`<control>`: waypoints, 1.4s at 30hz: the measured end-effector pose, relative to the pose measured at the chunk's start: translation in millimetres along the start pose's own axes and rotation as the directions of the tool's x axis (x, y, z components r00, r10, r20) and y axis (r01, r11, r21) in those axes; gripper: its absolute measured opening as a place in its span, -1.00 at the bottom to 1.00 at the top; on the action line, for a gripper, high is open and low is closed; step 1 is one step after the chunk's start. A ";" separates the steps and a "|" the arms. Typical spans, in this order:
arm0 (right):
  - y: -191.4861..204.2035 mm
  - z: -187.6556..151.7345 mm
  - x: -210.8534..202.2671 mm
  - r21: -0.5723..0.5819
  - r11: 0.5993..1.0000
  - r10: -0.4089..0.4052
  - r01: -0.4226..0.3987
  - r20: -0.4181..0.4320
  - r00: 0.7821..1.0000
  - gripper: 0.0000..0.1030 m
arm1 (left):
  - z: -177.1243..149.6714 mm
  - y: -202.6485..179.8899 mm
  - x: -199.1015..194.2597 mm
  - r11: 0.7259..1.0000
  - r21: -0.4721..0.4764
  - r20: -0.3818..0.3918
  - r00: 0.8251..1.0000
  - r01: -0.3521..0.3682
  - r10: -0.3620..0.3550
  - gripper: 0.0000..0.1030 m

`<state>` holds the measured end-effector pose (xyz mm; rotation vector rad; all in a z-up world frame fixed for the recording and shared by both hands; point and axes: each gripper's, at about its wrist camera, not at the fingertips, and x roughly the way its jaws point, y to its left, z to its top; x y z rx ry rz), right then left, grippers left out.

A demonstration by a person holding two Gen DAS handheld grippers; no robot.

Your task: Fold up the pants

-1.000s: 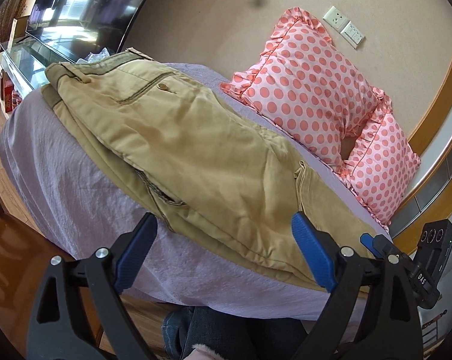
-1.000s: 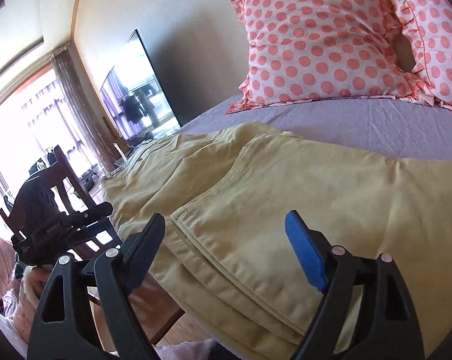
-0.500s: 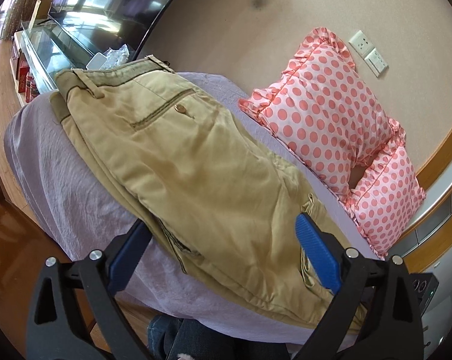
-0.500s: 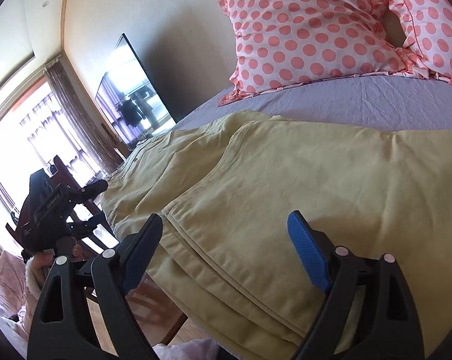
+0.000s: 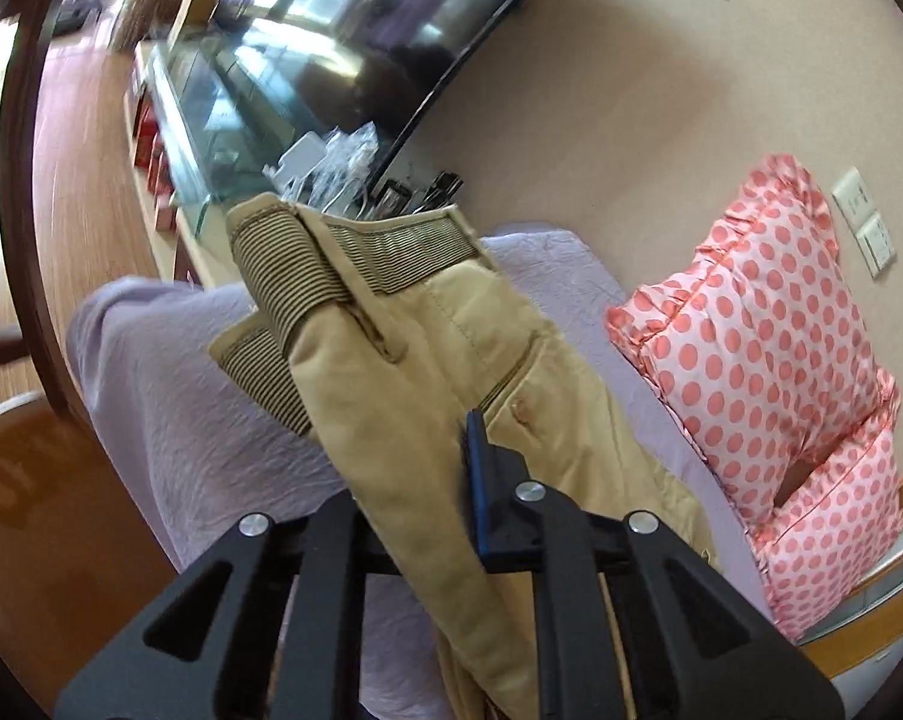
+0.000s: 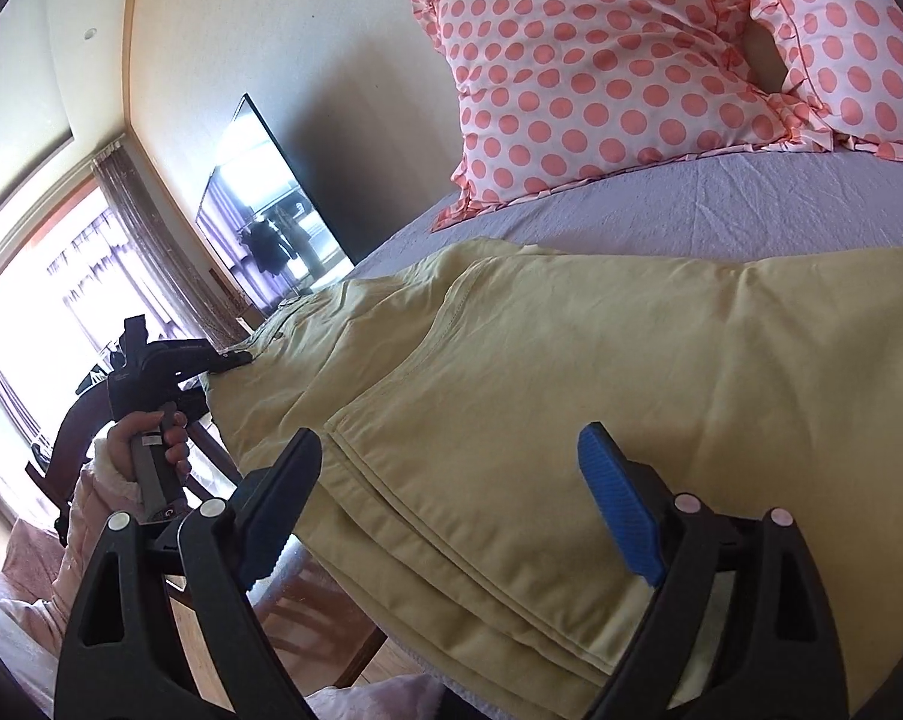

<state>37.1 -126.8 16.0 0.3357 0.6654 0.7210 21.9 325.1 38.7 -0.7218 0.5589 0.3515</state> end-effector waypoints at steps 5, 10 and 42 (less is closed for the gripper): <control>-22.7 3.4 -35.8 0.033 0.998 -0.063 0.061 0.083 0.995 0.73 | -24.5 -125.0 -44.7 0.916 0.384 0.062 0.987 0.114 -0.149 -0.81; -65.1 6.3 -100.1 0.176 0.966 -0.230 0.191 0.237 0.944 0.73 | -113.6 -239.9 -78.2 0.653 0.632 -0.153 0.893 0.417 -0.423 -0.77; -150.9 27.3 -87.1 0.331 0.938 -0.089 0.102 -0.053 0.995 -0.17 | -126.3 -190.4 75.5 0.733 0.341 -0.640 0.717 0.588 -0.277 0.30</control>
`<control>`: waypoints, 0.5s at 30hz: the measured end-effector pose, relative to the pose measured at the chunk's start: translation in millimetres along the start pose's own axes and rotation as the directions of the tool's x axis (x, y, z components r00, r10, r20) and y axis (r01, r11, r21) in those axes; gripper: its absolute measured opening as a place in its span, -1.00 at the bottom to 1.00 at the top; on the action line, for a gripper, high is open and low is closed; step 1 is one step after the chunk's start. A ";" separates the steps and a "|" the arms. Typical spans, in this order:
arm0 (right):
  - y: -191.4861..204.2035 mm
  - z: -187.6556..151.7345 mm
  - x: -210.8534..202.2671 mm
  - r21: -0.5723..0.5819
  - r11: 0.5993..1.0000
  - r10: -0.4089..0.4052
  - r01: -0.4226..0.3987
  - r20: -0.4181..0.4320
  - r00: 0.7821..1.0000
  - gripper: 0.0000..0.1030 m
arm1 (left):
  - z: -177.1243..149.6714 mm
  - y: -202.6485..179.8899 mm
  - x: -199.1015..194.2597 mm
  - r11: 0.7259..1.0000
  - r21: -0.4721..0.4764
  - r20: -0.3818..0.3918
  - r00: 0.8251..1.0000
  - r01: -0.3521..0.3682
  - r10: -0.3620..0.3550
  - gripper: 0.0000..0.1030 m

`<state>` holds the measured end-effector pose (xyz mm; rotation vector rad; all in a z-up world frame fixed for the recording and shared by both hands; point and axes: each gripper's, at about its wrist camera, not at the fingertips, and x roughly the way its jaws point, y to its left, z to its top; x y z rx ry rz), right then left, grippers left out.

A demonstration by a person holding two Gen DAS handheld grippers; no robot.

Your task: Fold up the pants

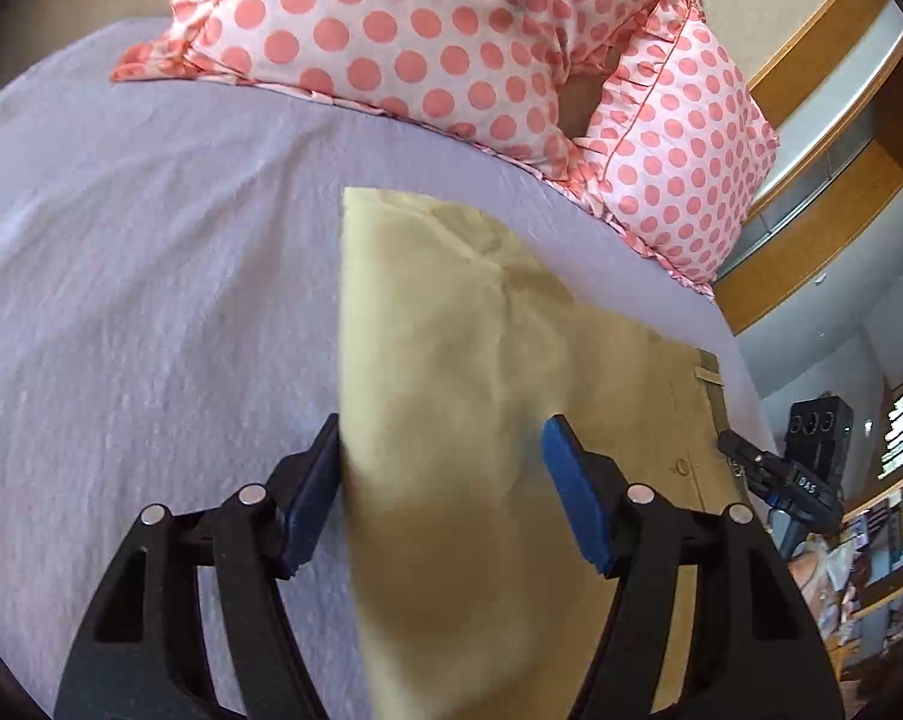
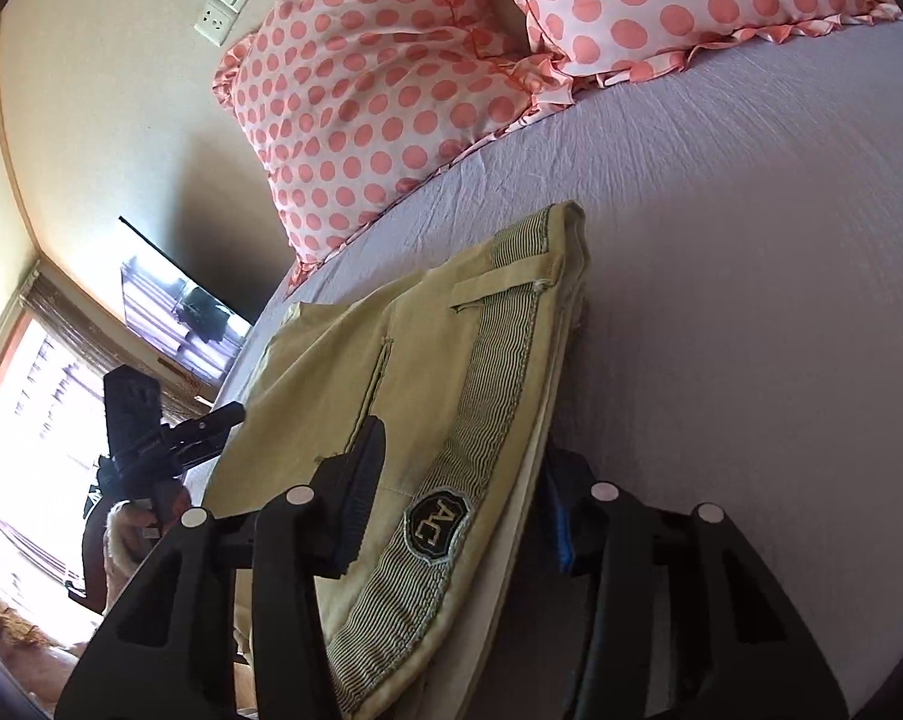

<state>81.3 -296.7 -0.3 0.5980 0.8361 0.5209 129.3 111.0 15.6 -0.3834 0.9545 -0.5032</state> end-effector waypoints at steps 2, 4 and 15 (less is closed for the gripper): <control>-3.7 1.1 2.8 0.016 1.000 0.024 -0.024 -0.019 1.000 -0.34 | 6.1 2.3 6.4 0.998 -0.021 -0.027 0.998 0.051 -0.051 0.33; -13.9 2.1 6.6 0.089 0.990 0.117 -0.113 -0.046 0.992 -0.58 | 14.2 5.4 14.3 0.994 -0.042 -0.066 0.993 0.099 -0.102 0.17; 16.9 54.5 2.6 -0.010 0.975 0.223 -0.223 0.014 0.975 -0.76 | 58.8 -24.6 3.5 0.995 0.069 0.009 0.997 0.074 -0.075 -0.88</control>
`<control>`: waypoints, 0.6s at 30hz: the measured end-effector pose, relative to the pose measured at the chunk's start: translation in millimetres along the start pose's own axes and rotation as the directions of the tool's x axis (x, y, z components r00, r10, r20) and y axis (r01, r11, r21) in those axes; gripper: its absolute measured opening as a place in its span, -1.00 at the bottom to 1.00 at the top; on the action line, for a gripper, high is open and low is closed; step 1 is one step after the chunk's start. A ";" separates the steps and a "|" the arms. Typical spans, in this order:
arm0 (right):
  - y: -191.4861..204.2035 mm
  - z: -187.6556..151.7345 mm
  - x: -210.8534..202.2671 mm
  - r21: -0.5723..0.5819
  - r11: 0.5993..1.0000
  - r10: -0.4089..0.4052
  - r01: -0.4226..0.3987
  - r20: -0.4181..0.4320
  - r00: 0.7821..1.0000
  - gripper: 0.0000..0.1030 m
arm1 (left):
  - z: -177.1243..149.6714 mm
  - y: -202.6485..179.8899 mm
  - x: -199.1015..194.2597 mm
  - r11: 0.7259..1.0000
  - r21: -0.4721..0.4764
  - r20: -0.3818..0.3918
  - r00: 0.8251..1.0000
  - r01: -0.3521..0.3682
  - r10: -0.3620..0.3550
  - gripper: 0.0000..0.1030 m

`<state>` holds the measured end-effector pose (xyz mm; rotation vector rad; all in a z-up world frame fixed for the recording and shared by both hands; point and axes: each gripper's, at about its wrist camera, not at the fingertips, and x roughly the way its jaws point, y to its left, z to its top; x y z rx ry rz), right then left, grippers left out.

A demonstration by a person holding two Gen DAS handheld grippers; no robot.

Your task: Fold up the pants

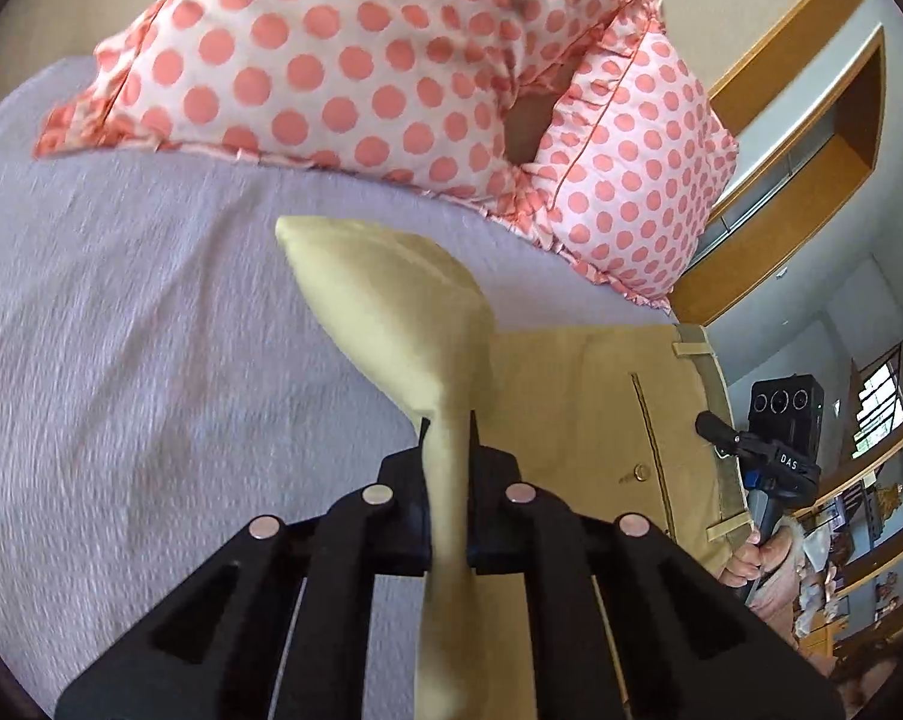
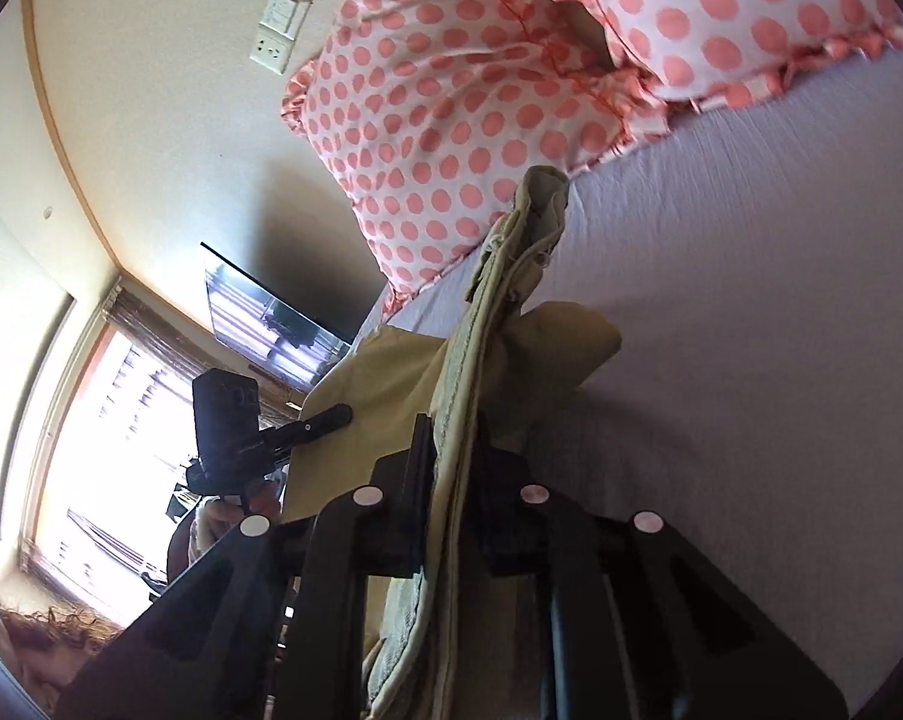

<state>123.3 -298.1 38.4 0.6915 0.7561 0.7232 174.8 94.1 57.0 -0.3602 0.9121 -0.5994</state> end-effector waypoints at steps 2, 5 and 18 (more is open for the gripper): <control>3.4 22.8 0.2 -0.041 0.999 -0.026 0.028 0.039 0.999 -0.79 | 23.2 -11.5 10.0 0.997 0.048 0.043 0.998 -0.053 0.051 -0.88; -8.9 54.3 4.1 -0.038 0.995 -0.093 0.097 0.106 0.990 -0.80 | 54.4 -10.7 40.7 0.990 0.045 0.085 0.988 -0.136 0.132 -0.86; -10.1 45.5 4.1 -0.033 0.941 -0.327 0.338 0.182 0.928 0.39 | 24.4 -32.2 26.4 0.973 0.094 0.148 0.970 -0.209 0.193 0.46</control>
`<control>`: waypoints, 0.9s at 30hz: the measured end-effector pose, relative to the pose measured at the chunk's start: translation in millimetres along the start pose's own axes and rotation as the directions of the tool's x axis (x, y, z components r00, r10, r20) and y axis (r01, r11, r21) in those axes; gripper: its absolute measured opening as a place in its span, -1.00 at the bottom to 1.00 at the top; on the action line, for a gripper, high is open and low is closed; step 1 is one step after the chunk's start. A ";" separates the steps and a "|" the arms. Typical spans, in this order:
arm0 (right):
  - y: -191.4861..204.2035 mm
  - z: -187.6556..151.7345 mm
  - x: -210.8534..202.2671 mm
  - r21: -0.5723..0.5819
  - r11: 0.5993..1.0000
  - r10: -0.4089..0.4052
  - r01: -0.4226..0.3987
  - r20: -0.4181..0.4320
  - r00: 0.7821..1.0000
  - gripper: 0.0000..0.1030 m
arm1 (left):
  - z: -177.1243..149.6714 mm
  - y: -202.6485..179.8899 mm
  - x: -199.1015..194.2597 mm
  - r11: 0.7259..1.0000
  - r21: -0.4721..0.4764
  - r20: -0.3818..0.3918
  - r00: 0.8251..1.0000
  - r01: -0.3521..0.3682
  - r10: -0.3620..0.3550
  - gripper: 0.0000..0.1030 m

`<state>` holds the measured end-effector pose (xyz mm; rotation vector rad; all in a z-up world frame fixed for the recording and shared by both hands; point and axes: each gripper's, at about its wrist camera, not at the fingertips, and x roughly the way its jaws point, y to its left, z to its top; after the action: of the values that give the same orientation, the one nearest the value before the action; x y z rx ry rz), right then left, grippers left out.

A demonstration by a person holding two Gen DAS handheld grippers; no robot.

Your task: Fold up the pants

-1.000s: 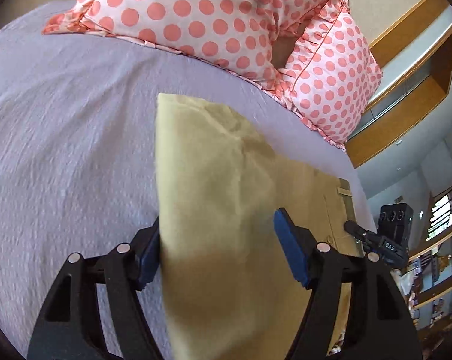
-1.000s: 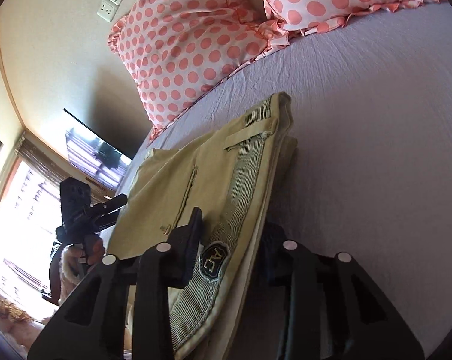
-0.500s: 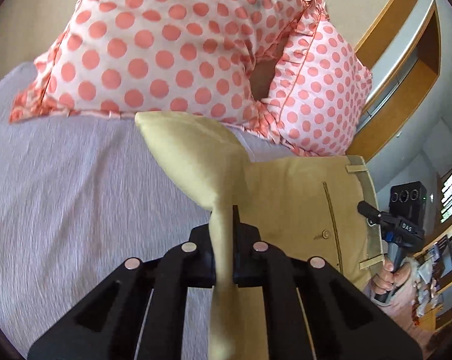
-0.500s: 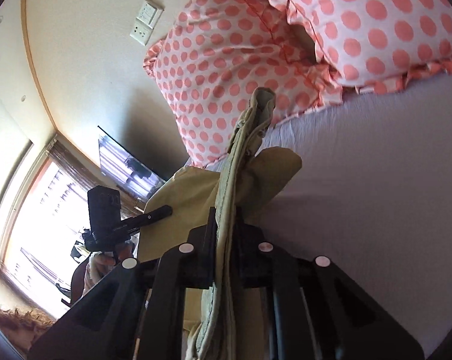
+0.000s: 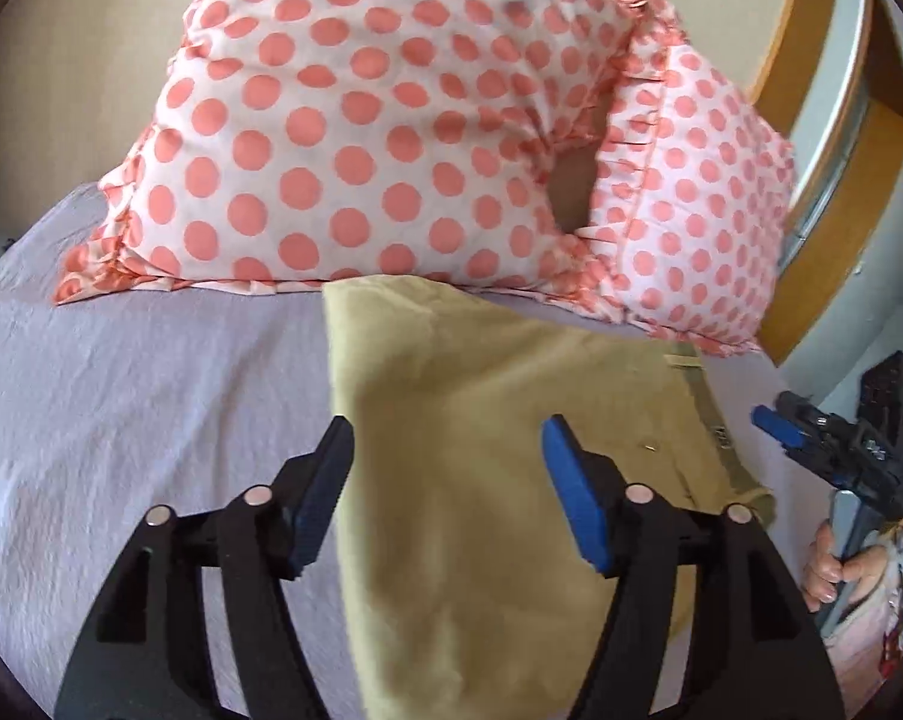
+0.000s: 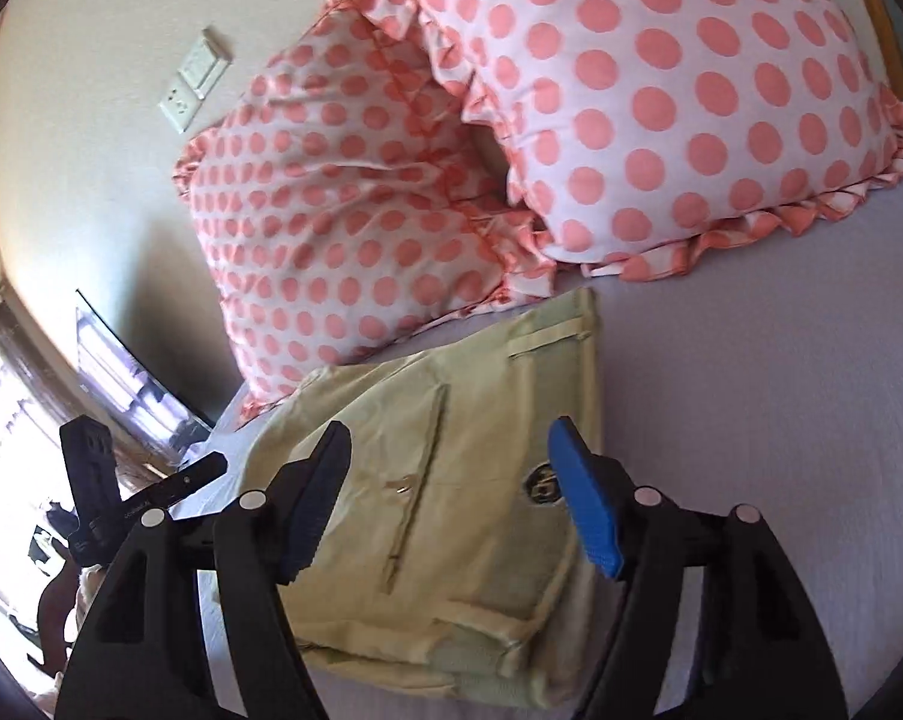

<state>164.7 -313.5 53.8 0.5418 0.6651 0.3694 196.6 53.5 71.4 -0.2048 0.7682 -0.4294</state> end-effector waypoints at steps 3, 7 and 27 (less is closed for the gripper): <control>6.6 -10.9 20.4 0.018 1.000 0.010 -0.008 -0.099 0.995 0.63 | -11.8 -19.0 15.5 0.999 0.003 -0.080 0.995 0.053 -0.053 0.71; 10.0 -25.0 31.3 0.015 0.992 -0.119 0.124 -0.184 0.976 0.66 | -32.4 -23.8 46.0 1.000 -0.021 -0.194 0.981 -0.003 -0.001 0.71; 91.0 -154.9 1.3 -0.323 0.825 -0.506 0.463 -0.057 0.861 0.97 | -142.4 -56.3 -33.8 0.932 0.121 -0.116 0.927 -0.343 0.356 0.96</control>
<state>48.9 -185.5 4.1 0.0419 0.8404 0.0189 57.2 14.8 11.0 0.0568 0.8955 -0.1408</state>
